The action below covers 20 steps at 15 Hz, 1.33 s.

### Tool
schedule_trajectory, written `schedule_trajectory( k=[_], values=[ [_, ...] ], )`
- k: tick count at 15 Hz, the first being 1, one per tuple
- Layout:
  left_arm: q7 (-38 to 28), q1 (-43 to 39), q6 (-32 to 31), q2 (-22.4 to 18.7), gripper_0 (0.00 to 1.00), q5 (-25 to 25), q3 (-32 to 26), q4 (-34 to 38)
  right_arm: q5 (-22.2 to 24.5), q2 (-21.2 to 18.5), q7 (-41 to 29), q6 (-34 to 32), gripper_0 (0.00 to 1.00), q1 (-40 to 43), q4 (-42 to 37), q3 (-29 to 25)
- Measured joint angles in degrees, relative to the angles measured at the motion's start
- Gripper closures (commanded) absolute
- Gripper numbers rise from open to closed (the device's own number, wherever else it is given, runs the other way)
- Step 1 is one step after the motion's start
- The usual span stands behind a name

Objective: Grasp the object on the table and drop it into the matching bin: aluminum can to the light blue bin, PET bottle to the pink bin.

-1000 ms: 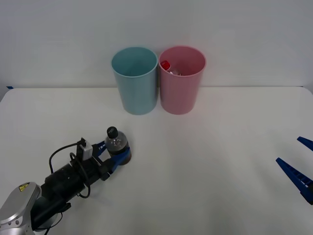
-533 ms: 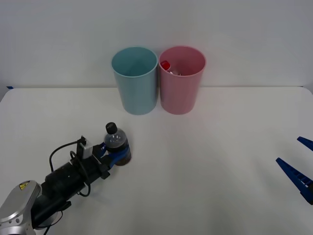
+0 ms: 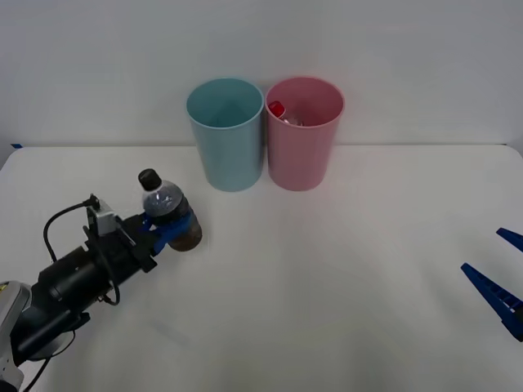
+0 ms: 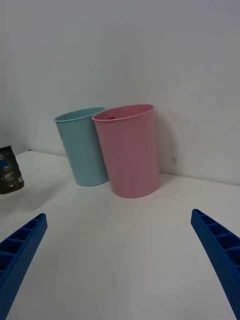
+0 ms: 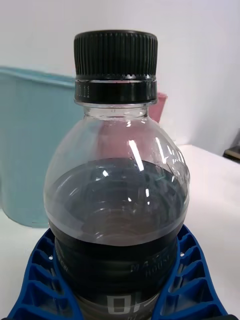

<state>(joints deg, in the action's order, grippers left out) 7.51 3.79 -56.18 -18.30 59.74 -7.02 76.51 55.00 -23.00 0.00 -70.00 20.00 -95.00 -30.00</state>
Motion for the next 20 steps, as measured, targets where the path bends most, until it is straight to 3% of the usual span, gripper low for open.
schedule_trajectory(
  k=[11, 20],
  values=[
    [-18.3, 0.1, 10.2, -0.8, 1.0, -0.5, -3.9, 16.9, 0.0, 0.0, 0.0, 0.0, 0.0, 0.0, 0.0, 0.0],
    [-25.3, 8.2, 12.9, -2.5, 1.0, 0.4, -4.1, 18.1, 0.0, 0.0, 0.0, 0.0, 0.0, 0.0, 0.0, 0.0]
  ],
)
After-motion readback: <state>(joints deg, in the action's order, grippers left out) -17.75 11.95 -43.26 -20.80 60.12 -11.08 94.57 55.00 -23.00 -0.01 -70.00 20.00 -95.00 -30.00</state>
